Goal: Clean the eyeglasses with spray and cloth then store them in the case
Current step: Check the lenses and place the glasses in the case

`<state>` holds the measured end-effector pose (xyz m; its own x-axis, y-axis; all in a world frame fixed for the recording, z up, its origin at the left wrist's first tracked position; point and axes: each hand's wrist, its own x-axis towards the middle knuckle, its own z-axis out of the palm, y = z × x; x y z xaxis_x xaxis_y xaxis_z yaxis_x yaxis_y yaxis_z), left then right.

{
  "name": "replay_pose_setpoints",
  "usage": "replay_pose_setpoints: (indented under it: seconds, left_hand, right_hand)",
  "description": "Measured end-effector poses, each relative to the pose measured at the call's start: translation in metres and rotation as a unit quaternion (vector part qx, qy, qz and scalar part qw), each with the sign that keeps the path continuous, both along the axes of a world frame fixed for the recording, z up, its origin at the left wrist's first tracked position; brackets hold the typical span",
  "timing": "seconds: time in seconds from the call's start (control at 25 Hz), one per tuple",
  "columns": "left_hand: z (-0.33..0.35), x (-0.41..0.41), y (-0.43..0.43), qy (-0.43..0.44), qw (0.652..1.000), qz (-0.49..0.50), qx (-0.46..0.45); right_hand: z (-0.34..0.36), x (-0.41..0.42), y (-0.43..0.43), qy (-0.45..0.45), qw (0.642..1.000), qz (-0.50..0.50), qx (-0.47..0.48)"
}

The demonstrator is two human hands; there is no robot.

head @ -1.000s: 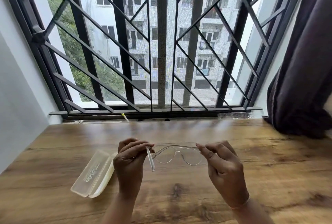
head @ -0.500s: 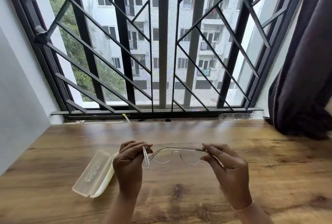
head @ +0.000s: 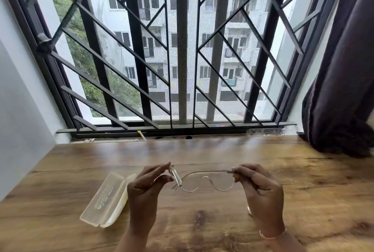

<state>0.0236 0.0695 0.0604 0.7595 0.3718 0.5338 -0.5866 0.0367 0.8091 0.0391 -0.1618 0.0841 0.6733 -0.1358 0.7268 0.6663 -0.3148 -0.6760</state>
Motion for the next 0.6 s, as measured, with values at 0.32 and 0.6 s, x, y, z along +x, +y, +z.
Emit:
replay_pose_setpoints:
  seconds: [0.32,0.6]
  left_hand:
    - [0.022,-0.007,-0.007,-0.048,0.993,0.075,0.078]
    - [0.044,-0.008,-0.007,-0.126,0.893,0.23,0.366]
  right_hand:
    - [-0.007,-0.002,0.001,0.006,1.0,0.005,0.004]
    - [-0.009,-0.003,0.0,0.012,1.0,0.009,0.011]
